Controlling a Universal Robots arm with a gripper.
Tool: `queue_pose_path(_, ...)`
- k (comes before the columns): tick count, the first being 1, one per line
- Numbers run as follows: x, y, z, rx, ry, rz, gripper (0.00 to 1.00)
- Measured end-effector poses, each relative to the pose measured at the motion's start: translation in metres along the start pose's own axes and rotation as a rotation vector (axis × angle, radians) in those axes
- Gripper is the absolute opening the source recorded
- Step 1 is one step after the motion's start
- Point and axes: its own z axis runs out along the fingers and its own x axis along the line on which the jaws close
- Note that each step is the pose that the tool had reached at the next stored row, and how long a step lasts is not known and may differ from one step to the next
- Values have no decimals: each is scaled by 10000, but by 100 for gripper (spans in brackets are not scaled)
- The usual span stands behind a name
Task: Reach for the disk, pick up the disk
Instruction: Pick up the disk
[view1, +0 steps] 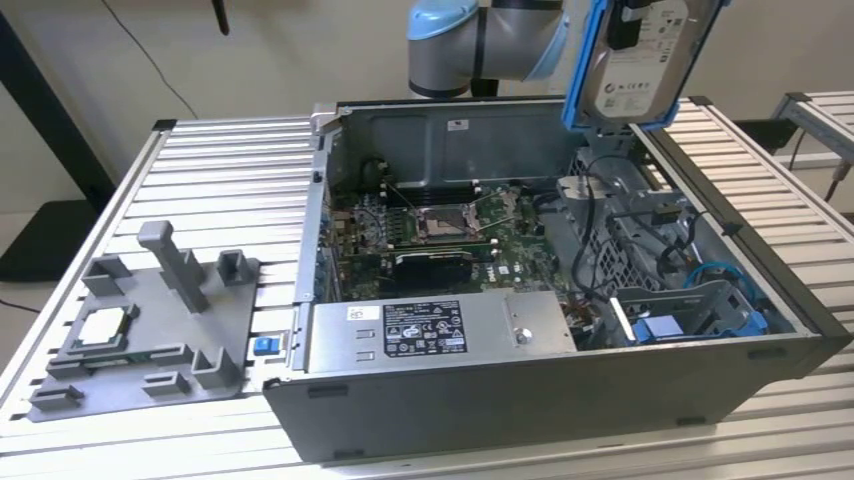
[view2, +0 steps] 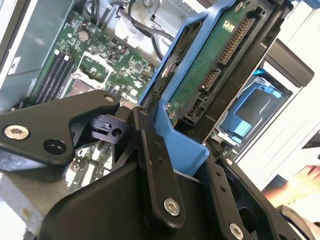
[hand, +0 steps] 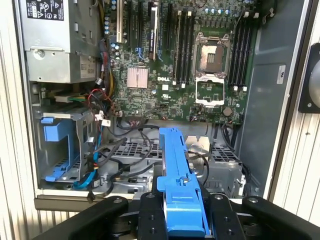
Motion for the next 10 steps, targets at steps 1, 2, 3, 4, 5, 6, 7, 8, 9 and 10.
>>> queue_pose_path(1, 10, 0, 0, -1, 0, 0, 0)
queue_pose_path(2, 22, -1, 0, -3, 1, 0, 0)
queue_pose_path(3, 33, -2, 0, -3, 0, 0, 0)
queue_pose_path(4, 43, -2, 0, -5, 0, 0, 0)
queue_pose_path(5, 52, -3, -1, -6, 1, 0, 0)
queue_pose_path(6, 62, -3, -1, -7, 1, -1, 0)
queue_pose_path(7, 82, -4, -1, -9, 1, 0, 0)
queue_pose_path(8, 91, -5, -1, -9, 0, 1, 0)
queue_pose_path(9, 101, -6, -1, -10, 1, 0, 0)
queue_pose_path(10, 110, -6, -1, -11, 0, 0, 0)
